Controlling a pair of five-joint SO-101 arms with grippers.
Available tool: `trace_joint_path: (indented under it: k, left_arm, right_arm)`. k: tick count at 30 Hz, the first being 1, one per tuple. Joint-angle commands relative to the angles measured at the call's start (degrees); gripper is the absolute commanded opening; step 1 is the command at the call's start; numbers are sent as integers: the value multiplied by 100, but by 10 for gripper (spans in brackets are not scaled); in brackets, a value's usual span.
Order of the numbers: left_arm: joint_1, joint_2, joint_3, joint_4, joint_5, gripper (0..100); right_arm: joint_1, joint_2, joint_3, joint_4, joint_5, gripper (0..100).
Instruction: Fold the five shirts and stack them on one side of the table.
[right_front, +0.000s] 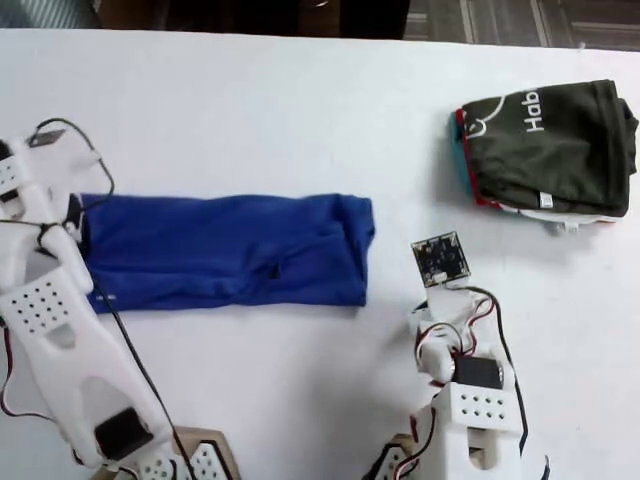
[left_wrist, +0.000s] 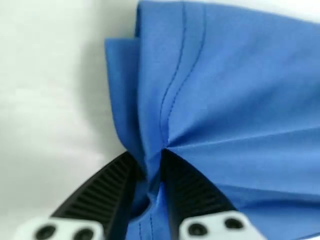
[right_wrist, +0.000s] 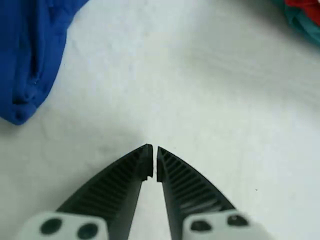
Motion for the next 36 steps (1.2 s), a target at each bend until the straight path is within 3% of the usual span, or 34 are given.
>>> trace_joint_path:
  k: [1,5,11,17,25,30,36]
  left_arm:
    - [-237,-1064,488,79,-62,25]
    - [343,-2426,1552,70,-18,25]
    - [2048,-4026,2448,62,730,25]
    - [3789,-4844,2527,53,1371,25]
    - [5741,-4923,1903,18,2092,25]
    - [6435,-4914,1895,-246,2233,25]
    - [6435,-4958,1833,-360,2198,25]
  right_arm:
    - [22,-101,-26,-101,9,24]
    - [22,-101,-26,-110,9,24]
    - [22,-101,-26,-110,9,24]
    - [22,-101,-26,-119,9,24]
    - [145,-145,105,-444,9,21]
    - [127,-145,114,-444,9,21]
    - [127,-145,114,-435,9,21]
